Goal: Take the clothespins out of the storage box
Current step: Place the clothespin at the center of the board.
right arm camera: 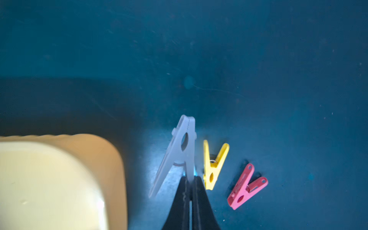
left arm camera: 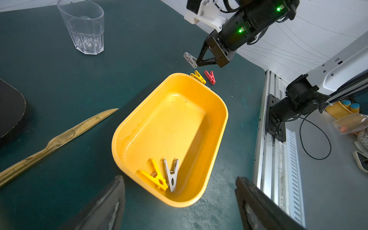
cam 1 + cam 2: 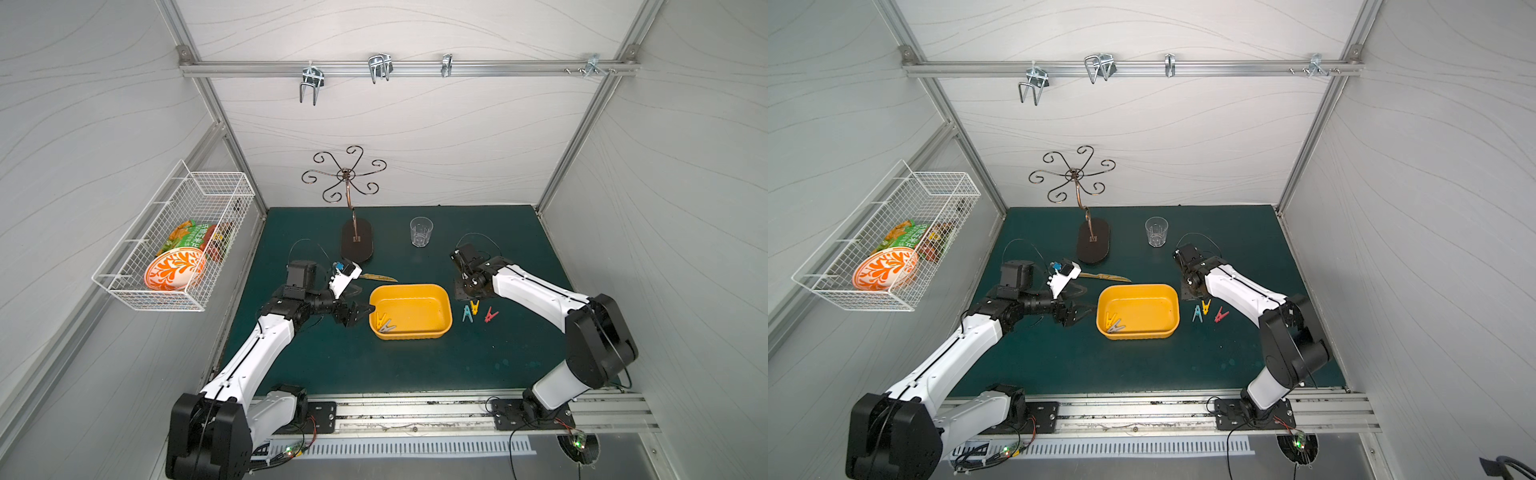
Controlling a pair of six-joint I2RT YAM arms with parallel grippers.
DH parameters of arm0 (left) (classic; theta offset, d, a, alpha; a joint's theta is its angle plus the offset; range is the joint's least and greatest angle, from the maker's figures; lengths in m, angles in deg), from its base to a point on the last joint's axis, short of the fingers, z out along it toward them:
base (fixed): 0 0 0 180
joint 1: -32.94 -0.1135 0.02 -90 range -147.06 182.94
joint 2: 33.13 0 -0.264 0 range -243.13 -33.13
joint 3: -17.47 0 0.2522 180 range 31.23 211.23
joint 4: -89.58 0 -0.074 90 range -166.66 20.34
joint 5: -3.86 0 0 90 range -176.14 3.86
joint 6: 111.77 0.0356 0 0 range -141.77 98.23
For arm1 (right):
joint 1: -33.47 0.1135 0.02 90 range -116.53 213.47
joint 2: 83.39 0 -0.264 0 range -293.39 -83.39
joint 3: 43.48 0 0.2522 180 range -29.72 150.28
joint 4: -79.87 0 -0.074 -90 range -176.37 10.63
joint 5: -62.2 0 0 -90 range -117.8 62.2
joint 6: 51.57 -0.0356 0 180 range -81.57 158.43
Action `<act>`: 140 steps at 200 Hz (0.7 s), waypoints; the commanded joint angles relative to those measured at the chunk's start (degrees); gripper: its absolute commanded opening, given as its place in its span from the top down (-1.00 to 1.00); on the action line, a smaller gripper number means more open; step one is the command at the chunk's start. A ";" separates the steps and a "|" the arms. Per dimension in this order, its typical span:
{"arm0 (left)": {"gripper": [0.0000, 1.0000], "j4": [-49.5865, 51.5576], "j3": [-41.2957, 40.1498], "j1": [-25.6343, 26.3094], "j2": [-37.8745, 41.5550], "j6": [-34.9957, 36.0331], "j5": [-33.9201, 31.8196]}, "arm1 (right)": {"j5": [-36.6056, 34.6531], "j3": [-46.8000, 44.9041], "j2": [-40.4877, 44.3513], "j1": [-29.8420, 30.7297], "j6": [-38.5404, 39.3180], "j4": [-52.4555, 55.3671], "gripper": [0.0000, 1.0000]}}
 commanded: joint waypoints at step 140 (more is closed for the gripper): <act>-0.79 -1.47 0.90 0.35 -0.05 0.66 0.37 | 2.78 1.06 -6.81 -0.76 -0.20 1.32 0.67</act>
